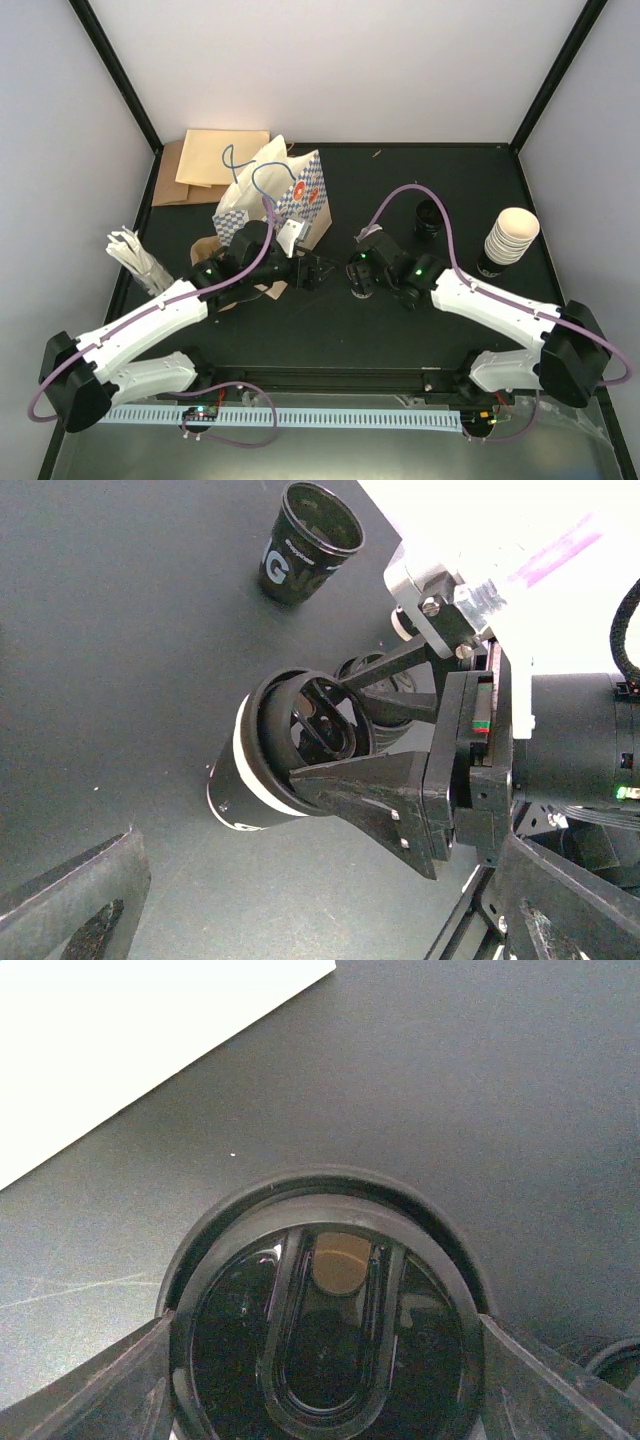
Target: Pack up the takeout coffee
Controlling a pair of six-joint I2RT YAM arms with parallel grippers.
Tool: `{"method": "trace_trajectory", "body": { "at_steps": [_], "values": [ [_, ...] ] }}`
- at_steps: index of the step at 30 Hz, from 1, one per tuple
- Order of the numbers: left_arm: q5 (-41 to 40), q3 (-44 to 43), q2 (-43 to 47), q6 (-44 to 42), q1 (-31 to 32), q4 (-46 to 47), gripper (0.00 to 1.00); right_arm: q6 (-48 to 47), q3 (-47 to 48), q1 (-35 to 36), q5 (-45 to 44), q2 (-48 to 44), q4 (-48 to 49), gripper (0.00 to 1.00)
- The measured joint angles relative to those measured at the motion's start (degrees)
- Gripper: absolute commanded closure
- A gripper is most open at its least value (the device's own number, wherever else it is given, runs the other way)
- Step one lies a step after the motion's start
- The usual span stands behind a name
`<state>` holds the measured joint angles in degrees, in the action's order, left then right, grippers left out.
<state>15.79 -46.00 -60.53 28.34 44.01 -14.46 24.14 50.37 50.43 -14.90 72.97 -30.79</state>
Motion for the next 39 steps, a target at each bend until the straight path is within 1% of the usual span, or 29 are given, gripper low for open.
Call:
{"method": "trace_trajectory", "body": {
  "at_steps": [16,30,39],
  "values": [
    [0.96,-0.72,-4.44,0.72,0.00,0.92,0.03,0.00,1.18,0.02,0.00,3.61,1.31,0.22],
    [1.86,-0.74,-5.62,1.27,0.00,1.31,0.03,0.76,4.66,0.00,0.68,5.99,-3.32,0.24],
    [1.90,-0.74,-5.99,1.33,0.00,1.27,0.03,2.14,5.79,0.00,0.44,7.67,-3.91,0.25]
  ]
}}
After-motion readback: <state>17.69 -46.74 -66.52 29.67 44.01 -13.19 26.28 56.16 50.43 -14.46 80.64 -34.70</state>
